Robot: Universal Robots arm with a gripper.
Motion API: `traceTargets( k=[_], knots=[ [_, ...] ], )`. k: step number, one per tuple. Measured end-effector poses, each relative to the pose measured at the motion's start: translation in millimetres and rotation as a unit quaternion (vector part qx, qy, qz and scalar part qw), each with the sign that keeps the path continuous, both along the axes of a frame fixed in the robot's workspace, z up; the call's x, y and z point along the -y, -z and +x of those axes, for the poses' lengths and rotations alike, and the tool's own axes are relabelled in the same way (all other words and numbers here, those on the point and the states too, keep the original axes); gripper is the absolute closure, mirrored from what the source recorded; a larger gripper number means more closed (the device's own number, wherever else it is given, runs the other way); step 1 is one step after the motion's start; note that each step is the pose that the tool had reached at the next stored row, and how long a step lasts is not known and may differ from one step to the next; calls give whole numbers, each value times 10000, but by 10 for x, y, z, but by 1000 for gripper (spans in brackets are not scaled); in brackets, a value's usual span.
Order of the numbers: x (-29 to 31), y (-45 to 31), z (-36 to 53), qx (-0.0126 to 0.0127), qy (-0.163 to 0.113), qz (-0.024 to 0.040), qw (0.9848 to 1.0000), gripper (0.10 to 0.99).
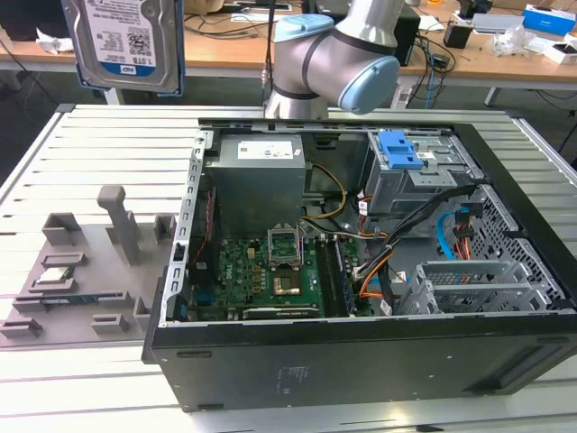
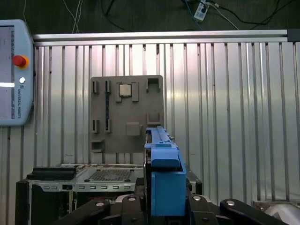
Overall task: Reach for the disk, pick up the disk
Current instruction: 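Pick up the disk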
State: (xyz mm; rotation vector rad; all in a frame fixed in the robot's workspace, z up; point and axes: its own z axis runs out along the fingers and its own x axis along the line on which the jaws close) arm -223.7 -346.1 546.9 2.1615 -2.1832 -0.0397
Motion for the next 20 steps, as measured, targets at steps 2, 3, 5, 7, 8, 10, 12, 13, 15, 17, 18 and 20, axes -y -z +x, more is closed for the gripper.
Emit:
traceTargets(
  k=[2, 3, 5, 7, 8, 10, 12, 13, 15, 17, 18, 20],
  knots=[
    [0, 0, 75, 0, 0, 0, 10000, 725],
    [-1, 0, 108, 0, 0, 0, 10000, 725],
    [-1, 0, 174, 0, 1, 0, 10000, 725],
    [-1, 0, 269, 0, 0, -1, 10000, 725],
    [-1, 0, 293, 0, 0, 0, 10000, 725],
    [-1, 0, 357, 0, 0, 0, 10000, 725],
    [-1, 0, 408, 0, 0, -1, 10000, 725],
    [-1, 0, 440, 0, 0, -1, 10000, 725],
    [-1, 0, 497, 0, 1, 0, 10000, 725],
    [-1, 0, 588, 0, 0, 0, 10000, 725],
    [-1, 0, 614, 0, 0, -1, 10000, 725],
    [-1, 0, 673, 0, 0, -1, 10000, 725]
  ],
)
